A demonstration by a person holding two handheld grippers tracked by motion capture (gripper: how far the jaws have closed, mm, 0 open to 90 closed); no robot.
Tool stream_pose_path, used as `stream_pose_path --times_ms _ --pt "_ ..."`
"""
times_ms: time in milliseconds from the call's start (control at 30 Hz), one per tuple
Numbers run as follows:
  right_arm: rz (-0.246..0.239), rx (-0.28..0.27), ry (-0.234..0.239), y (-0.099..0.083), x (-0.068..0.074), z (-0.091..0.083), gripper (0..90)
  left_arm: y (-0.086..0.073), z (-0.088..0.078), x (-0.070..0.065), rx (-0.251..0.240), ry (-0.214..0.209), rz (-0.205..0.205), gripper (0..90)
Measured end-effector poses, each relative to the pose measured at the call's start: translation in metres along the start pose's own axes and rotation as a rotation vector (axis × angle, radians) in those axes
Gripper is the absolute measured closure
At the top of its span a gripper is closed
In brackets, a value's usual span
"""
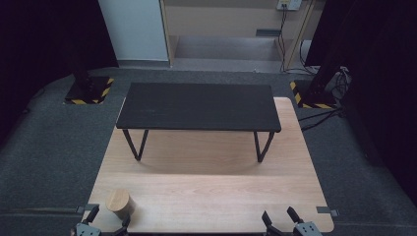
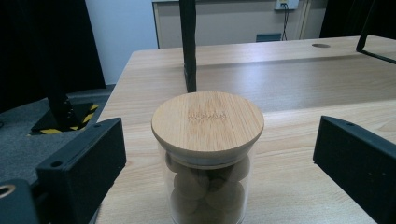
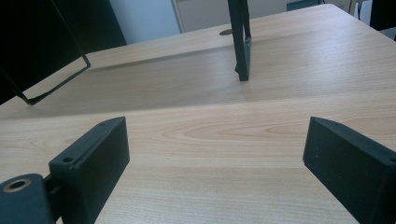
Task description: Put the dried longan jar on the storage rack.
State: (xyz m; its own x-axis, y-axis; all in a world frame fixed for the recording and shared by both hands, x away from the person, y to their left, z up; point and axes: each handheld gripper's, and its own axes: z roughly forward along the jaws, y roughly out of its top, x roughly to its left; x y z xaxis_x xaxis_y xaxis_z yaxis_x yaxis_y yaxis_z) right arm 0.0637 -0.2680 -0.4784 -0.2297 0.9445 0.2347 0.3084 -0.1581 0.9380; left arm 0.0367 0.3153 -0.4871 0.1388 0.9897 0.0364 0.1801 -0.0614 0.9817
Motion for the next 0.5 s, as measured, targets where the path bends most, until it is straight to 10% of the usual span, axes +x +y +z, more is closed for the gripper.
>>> stream_pose_path --times_ms 500 --pt "0.003 -0.007 -0.003 -0.002 0.0 -0.005 7.1 -0.011 0.004 0.002 -0.029 -0.018 -0.012 1.1"
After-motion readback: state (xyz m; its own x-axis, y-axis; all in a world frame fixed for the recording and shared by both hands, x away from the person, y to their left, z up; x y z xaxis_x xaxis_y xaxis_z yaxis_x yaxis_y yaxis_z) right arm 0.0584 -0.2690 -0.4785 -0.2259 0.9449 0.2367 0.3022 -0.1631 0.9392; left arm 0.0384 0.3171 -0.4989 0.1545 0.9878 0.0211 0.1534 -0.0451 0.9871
